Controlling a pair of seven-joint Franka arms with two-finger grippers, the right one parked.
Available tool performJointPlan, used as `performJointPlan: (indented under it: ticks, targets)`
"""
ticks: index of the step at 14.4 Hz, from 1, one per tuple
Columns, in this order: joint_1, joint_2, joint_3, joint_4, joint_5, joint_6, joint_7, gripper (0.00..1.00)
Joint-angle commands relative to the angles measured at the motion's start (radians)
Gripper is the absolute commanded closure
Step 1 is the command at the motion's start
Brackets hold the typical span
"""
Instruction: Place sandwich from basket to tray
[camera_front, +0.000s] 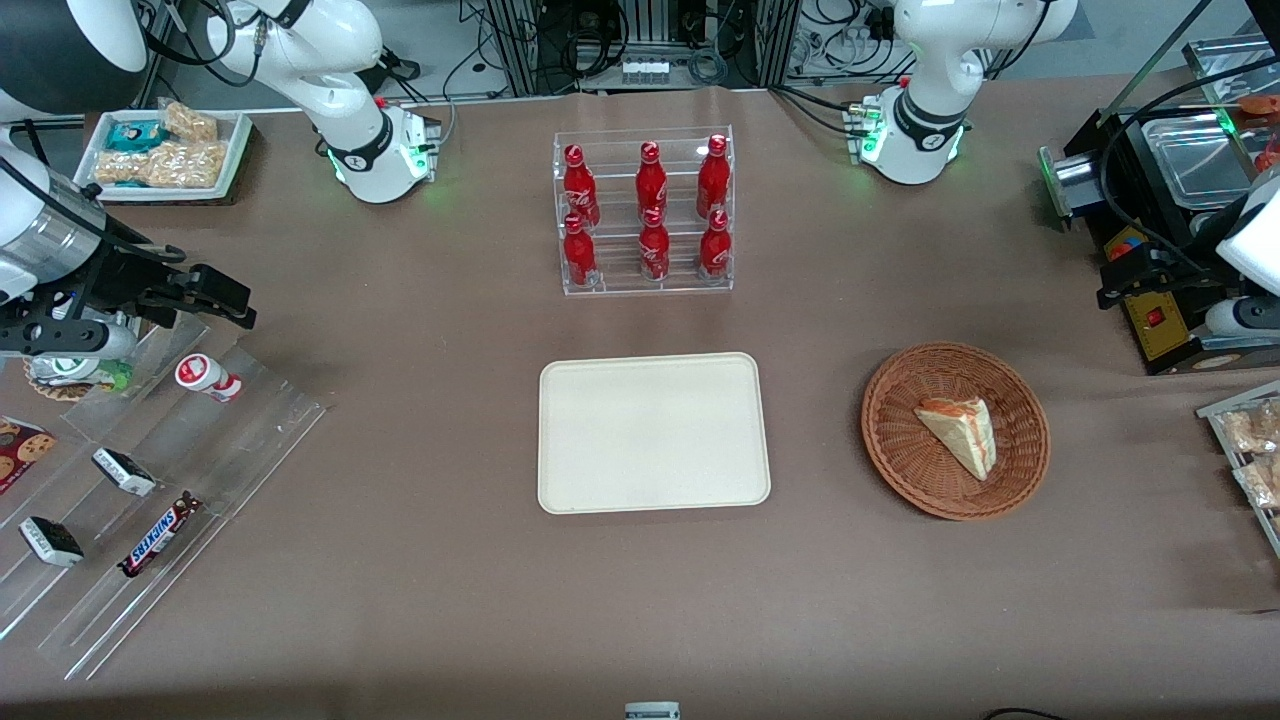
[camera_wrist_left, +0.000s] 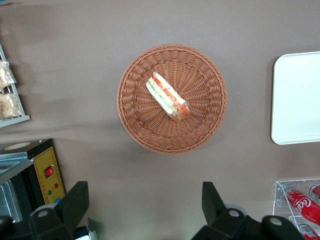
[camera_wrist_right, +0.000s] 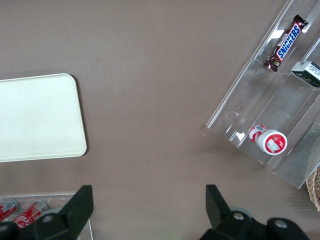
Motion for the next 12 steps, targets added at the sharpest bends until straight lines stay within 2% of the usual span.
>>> performJointPlan:
  ticks: [1, 12]
  targets:
    - [0.008, -0.006, 0.005, 0.009, -0.009, -0.022, 0.002, 0.0]
    - [0.004, -0.002, 0.003, 0.001, -0.004, -0.058, 0.003, 0.0]
